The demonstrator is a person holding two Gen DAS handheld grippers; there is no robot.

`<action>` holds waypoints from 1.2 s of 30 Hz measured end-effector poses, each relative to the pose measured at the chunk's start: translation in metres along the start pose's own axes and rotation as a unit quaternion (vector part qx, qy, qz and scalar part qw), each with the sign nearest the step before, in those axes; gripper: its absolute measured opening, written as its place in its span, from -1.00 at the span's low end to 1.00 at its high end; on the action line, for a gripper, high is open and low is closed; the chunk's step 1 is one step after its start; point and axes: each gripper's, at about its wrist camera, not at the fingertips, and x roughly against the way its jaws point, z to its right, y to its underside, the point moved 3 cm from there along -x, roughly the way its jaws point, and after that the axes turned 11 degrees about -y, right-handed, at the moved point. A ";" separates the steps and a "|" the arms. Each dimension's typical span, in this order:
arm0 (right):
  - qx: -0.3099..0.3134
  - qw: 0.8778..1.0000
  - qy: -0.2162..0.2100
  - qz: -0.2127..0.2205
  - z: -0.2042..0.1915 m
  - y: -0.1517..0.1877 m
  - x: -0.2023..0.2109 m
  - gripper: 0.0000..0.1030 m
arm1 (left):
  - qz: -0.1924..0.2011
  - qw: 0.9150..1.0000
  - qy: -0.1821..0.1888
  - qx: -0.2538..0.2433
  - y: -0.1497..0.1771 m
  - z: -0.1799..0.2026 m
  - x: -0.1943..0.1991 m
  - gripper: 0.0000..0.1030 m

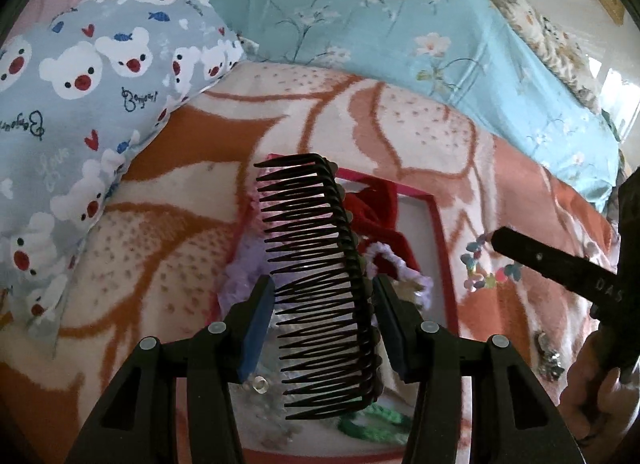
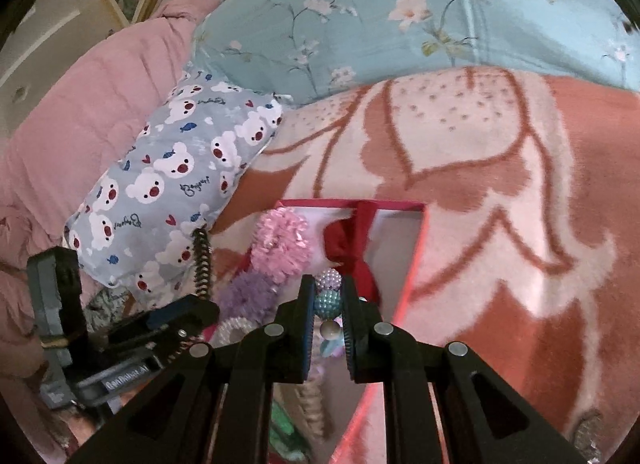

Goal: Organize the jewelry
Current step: 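Carry comb into tray with left tool while right tool lays pastel bracelet by red bow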

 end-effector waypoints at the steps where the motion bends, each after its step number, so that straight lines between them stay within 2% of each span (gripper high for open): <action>1: -0.001 1.000 -0.003 -0.001 -0.002 -0.003 -0.006 -0.77 | -0.001 1.000 -0.002 -0.001 -0.002 -0.001 -0.004 -0.05; 9: 0.007 1.000 -0.015 -0.012 -0.006 -0.024 -0.059 -0.77 | -0.010 1.000 -0.014 -0.013 -0.018 -0.006 -0.045 -0.05; 16: -0.006 0.999 0.004 -0.045 0.018 -0.013 -0.096 -0.77 | -0.035 0.999 -0.017 -0.018 -0.015 -0.005 -0.085 -0.05; 25: -0.010 0.998 0.014 -0.057 0.035 -0.001 -0.103 -0.77 | -0.036 0.999 -0.014 -0.006 -0.015 -0.007 -0.105 -0.01; 36: -0.022 0.998 0.003 -0.057 0.038 -0.001 -0.103 -0.74 | -0.035 0.999 -0.016 0.000 -0.011 -0.008 -0.099 0.02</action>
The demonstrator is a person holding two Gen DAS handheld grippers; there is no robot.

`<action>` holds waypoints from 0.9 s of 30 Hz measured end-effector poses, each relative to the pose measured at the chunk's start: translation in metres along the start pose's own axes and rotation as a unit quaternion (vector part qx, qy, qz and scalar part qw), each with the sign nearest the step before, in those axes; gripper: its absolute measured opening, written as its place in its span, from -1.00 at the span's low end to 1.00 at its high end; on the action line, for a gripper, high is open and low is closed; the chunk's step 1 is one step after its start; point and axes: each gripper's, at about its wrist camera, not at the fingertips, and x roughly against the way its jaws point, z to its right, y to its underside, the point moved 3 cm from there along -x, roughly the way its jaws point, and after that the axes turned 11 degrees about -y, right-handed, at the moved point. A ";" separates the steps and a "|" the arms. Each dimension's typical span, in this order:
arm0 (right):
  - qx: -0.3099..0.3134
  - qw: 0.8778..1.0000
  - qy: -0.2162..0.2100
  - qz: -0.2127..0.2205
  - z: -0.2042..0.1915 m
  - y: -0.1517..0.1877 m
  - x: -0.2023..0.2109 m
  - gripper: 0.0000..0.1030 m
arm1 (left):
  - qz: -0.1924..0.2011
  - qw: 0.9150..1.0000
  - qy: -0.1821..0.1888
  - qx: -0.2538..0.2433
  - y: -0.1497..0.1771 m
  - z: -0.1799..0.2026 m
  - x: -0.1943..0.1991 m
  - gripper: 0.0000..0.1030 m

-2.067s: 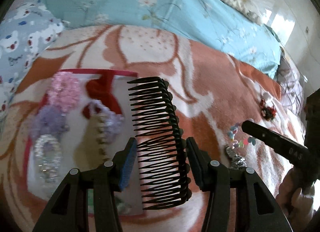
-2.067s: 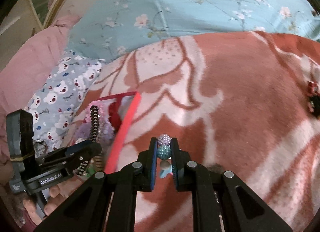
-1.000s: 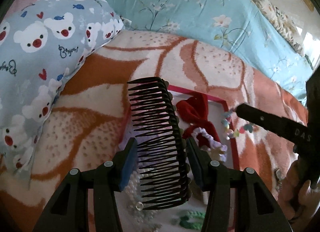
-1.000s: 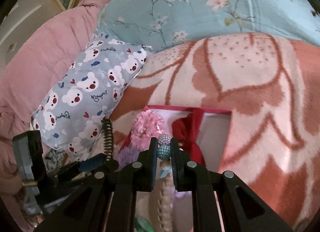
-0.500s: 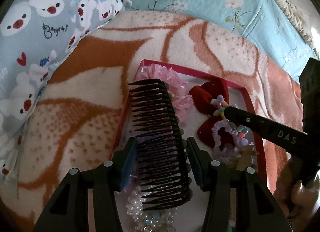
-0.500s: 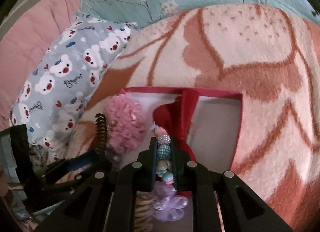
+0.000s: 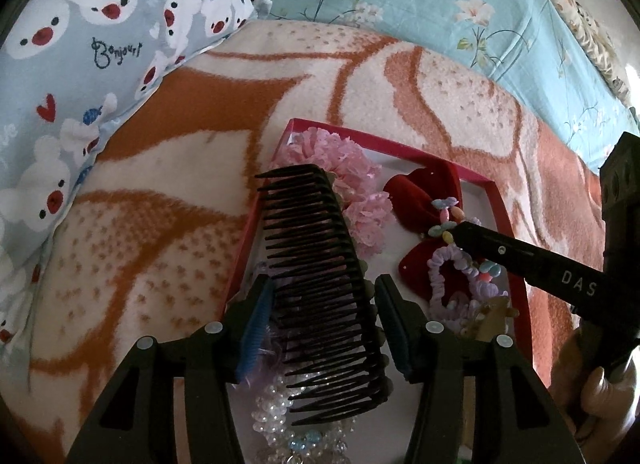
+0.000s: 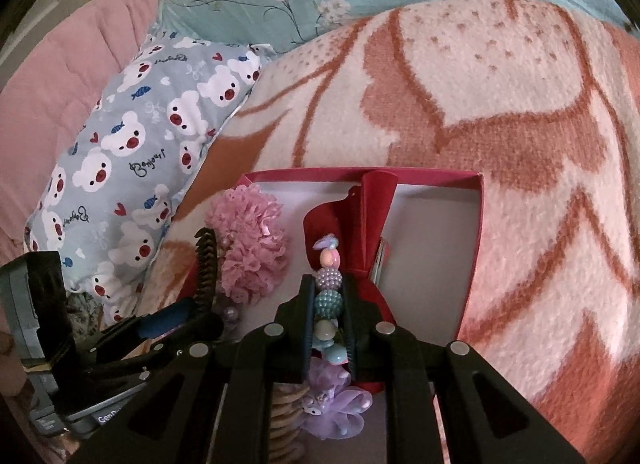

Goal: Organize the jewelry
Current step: 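Carry comb into tray with left tool while right tool lays pastel bracelet by red bow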

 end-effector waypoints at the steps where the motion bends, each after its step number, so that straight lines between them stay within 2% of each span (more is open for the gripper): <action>1: 0.000 1.000 0.000 0.000 0.000 0.000 0.000 -0.73 | -0.001 1.000 0.001 0.001 0.000 0.000 0.000 0.02; 2: 0.000 1.000 -0.001 0.000 0.000 0.000 0.000 -0.72 | -0.001 1.000 0.002 0.003 0.000 -0.001 0.000 0.04; 5: -0.002 1.000 -0.001 -0.002 -0.001 0.000 0.001 -0.69 | -0.002 1.000 0.002 0.006 0.000 -0.002 0.001 0.24; 11: -0.007 1.000 -0.008 0.002 -0.003 -0.001 0.006 -0.54 | -0.001 1.000 -0.002 0.004 0.002 -0.001 0.004 0.27; 13: -0.007 1.000 -0.011 0.006 -0.004 -0.002 0.009 -0.37 | -0.003 1.000 -0.003 0.005 0.003 -0.002 0.005 0.31; 15: -0.007 1.000 -0.012 0.013 -0.006 -0.003 0.015 -0.17 | -0.004 1.000 0.000 0.008 0.004 -0.003 0.008 0.46; 20: -0.005 0.999 -0.013 0.033 -0.009 -0.002 0.036 -0.12 | 0.001 1.000 0.007 0.022 0.007 -0.007 0.019 0.50; 26: -0.016 0.999 -0.016 0.048 -0.009 0.006 0.058 0.06 | 0.000 0.999 0.019 0.046 0.015 -0.018 0.034 0.53; 27: -0.019 0.998 -0.017 0.049 -0.008 0.008 0.061 0.15 | -0.001 0.998 0.022 0.050 0.017 -0.019 0.036 0.54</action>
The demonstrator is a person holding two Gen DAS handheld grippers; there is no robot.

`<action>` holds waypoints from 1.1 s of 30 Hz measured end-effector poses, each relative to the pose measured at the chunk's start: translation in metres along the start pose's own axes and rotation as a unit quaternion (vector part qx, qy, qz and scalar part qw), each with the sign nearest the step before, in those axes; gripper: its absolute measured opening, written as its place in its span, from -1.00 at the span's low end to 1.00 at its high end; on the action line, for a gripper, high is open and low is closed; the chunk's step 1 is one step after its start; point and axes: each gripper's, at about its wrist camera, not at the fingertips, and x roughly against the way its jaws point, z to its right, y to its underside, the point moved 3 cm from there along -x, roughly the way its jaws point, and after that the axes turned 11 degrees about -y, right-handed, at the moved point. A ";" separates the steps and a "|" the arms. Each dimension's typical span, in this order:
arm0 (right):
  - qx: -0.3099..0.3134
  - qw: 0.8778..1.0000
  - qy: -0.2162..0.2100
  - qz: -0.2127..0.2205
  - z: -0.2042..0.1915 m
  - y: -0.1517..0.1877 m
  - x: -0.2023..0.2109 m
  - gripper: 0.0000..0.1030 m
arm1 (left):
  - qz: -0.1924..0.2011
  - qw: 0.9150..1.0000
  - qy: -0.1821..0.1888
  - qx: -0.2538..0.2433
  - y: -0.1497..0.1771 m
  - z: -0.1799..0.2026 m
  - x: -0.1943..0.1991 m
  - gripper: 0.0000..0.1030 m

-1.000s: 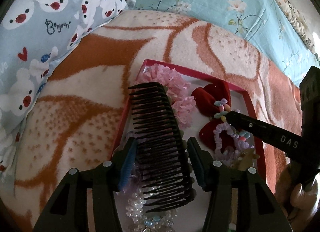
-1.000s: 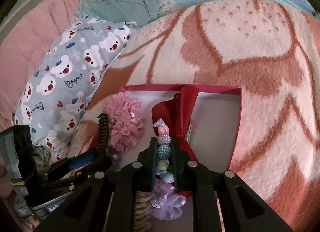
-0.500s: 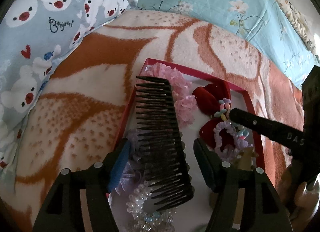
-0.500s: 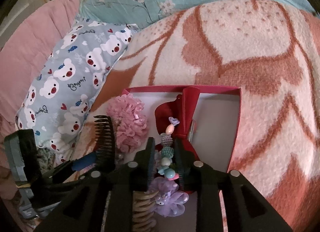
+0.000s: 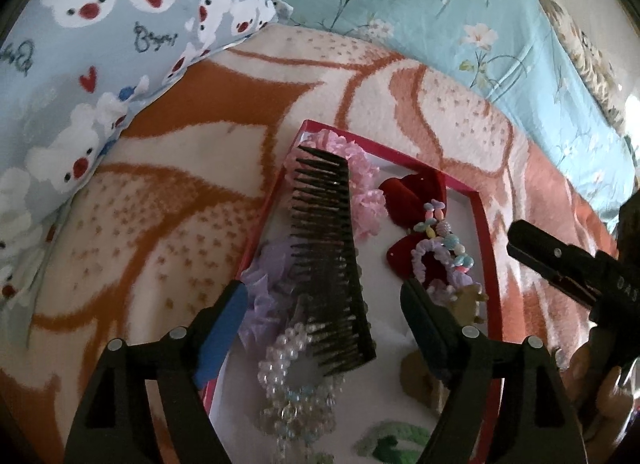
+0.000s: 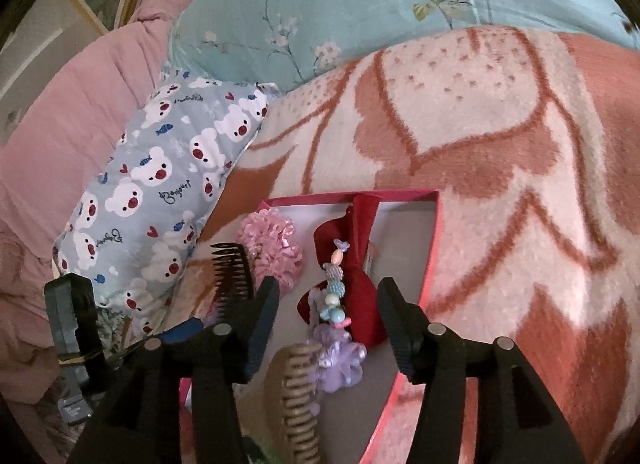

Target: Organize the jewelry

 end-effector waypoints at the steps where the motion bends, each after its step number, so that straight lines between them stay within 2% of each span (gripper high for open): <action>1: -0.004 1.000 -0.003 0.001 0.001 0.002 0.003 0.20 | -0.001 1.000 0.004 0.005 0.002 -0.002 0.004 0.55; 7: -0.025 1.000 -0.012 0.011 0.003 0.014 0.020 0.30 | -0.010 0.999 0.025 0.028 0.011 -0.012 0.016 0.62; 12: -0.043 0.999 -0.018 0.014 0.005 0.024 0.027 0.30 | -0.020 0.997 0.046 0.052 0.020 -0.024 0.027 0.62; 15: -0.040 0.999 -0.016 0.011 0.000 0.030 0.029 0.30 | -0.020 0.998 0.033 0.051 0.025 -0.026 0.033 0.63; 18: -0.031 0.999 -0.012 0.005 -0.008 0.037 0.031 0.30 | -0.021 0.999 0.004 0.038 0.033 -0.026 0.042 0.63; 20: -0.024 1.000 -0.009 0.001 -0.014 0.042 0.033 0.38 | -0.022 0.999 -0.004 0.034 0.039 -0.025 0.048 0.63; 24: -0.022 1.000 -0.014 0.001 -0.021 0.049 0.039 0.44 | -0.034 0.998 0.006 0.044 0.048 -0.029 0.060 0.66; 28: -0.044 0.998 -0.041 0.003 -0.026 0.055 0.047 0.46 | -0.039 0.997 0.033 0.061 0.055 -0.040 0.072 0.66; 33: -0.023 0.999 -0.030 -0.001 -0.038 0.065 0.058 0.47 | -0.020 0.999 -0.015 0.038 0.063 -0.046 0.093 0.66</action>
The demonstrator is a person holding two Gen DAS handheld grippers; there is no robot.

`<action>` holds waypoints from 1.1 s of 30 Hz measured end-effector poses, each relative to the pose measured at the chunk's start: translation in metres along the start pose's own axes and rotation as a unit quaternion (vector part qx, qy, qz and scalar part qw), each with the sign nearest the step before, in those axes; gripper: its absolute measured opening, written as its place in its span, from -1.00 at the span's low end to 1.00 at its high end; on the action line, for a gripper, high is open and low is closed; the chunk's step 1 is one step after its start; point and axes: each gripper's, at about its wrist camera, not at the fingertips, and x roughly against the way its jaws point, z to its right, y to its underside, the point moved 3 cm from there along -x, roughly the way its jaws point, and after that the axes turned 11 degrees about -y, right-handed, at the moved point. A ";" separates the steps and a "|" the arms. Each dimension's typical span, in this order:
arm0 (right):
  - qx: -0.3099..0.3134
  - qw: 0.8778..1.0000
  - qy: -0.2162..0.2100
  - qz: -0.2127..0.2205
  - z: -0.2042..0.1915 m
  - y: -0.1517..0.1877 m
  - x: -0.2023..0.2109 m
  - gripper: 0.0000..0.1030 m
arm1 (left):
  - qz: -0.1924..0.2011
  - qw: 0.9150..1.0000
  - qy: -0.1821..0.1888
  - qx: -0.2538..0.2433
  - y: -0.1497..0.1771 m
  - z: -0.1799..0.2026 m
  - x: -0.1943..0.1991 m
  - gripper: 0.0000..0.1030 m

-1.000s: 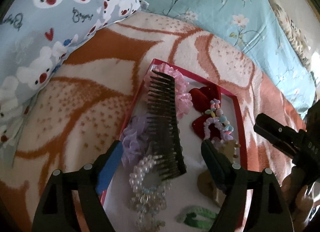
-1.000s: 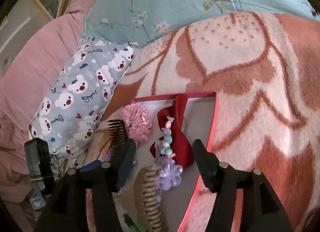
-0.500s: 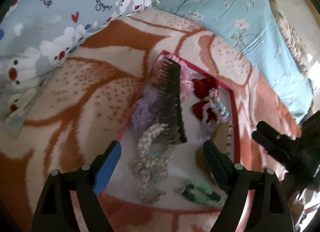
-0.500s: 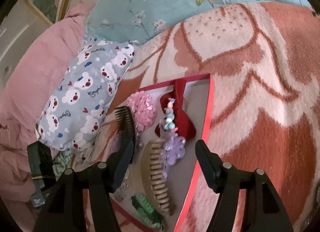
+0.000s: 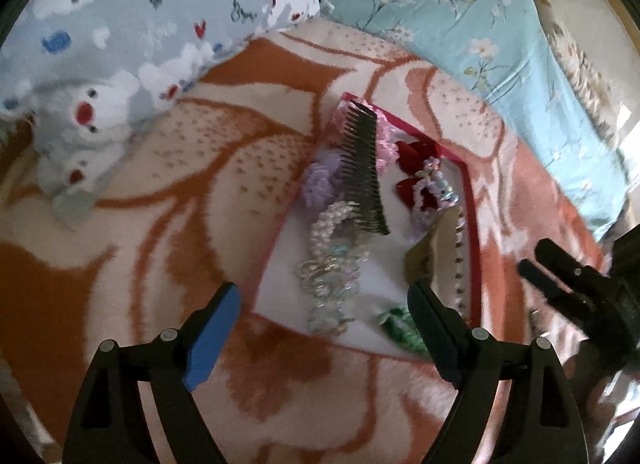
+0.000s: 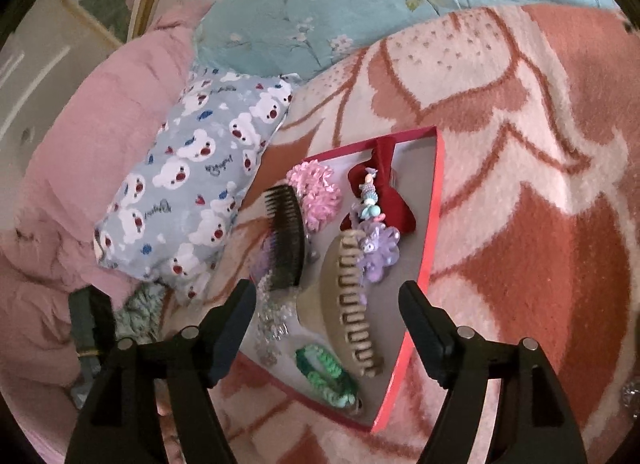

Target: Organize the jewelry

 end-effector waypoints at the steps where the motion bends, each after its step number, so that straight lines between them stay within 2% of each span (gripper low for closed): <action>1: 0.011 1.000 0.008 -0.004 -0.003 0.002 0.001 0.47 | 0.005 1.000 -0.017 -0.011 0.002 0.000 0.005 0.66; 5: 0.060 0.997 0.046 -0.023 -0.020 0.013 0.004 0.54 | 0.018 0.997 -0.062 -0.046 0.011 0.009 0.023 0.66; 9: 0.113 0.989 0.092 -0.042 -0.033 0.025 0.007 0.62 | 0.030 0.992 -0.097 -0.077 0.020 0.017 0.039 0.67; 15: 0.144 0.981 0.113 -0.062 -0.044 0.041 0.015 0.63 | 0.038 0.987 -0.112 -0.107 0.031 0.025 0.059 0.71; 20: 0.154 0.976 0.135 -0.071 -0.047 0.051 0.021 0.81 | 0.041 0.982 -0.133 -0.125 0.041 0.025 0.063 0.87; 25: 0.151 0.973 0.149 -0.095 -0.044 0.064 0.020 0.81 | 0.036 0.981 -0.138 -0.131 0.050 0.027 0.066 0.87; 30: 0.162 0.969 0.157 -0.098 -0.050 0.073 0.024 0.81 | 0.070 0.974 -0.168 -0.136 0.052 0.031 0.087 0.87; 33: 0.179 0.966 0.161 -0.095 -0.059 0.073 0.031 0.85 | 0.090 0.974 -0.158 -0.136 0.056 0.035 0.105 0.93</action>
